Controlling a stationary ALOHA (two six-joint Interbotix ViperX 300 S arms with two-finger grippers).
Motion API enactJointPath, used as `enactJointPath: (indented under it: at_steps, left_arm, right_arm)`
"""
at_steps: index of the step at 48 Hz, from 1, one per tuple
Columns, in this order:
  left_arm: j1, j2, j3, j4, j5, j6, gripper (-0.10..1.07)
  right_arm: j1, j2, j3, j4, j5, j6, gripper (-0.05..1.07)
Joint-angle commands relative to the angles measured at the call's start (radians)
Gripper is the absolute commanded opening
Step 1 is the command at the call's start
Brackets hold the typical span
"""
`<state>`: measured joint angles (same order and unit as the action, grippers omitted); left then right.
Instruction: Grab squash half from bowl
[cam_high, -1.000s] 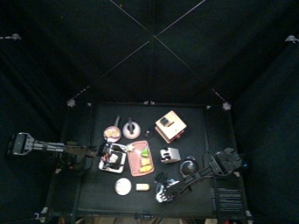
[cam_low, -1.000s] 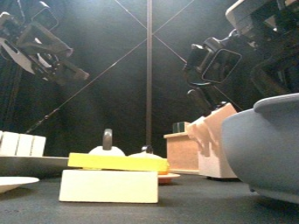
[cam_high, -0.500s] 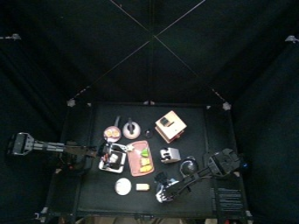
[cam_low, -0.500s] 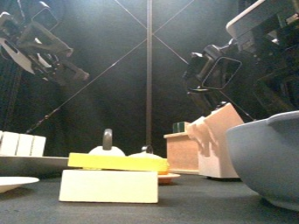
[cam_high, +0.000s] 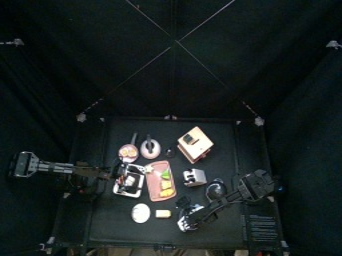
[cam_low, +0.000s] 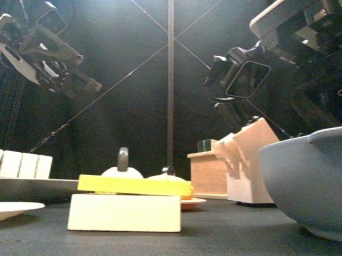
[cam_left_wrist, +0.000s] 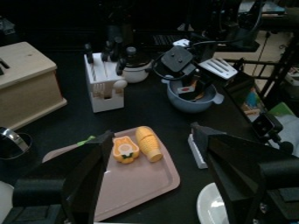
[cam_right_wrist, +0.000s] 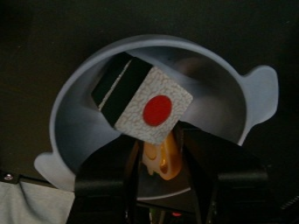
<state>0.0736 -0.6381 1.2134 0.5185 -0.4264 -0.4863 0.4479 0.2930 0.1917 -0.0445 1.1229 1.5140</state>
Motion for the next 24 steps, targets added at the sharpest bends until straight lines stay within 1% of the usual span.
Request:
enactJointPath:
  at_steps: [1, 8, 18, 24]
  left_arm:
    - [0.002, -0.002, -0.012, 0.0, -0.005, 0.0, 1.03]
    - [0.002, -0.002, -0.012, 0.0, -0.005, 0.0, 1.03]
    - [0.002, -0.002, -0.012, 0.0, -0.005, 0.0, 1.03]
    - [0.002, -0.002, -0.012, 0.0, -0.005, 0.0, 1.03]
  right_arm:
    - [-0.002, -0.057, -0.048, -0.02, 0.043, 0.0, 0.68]
    - [0.003, -0.06, -0.072, -0.04, 0.071, 0.0, 0.68]
    - [0.005, -0.06, -0.057, -0.012, 0.071, 0.002, 0.69]
    - [0.005, -0.054, -0.058, 0.009, 0.055, 0.002, 0.74]
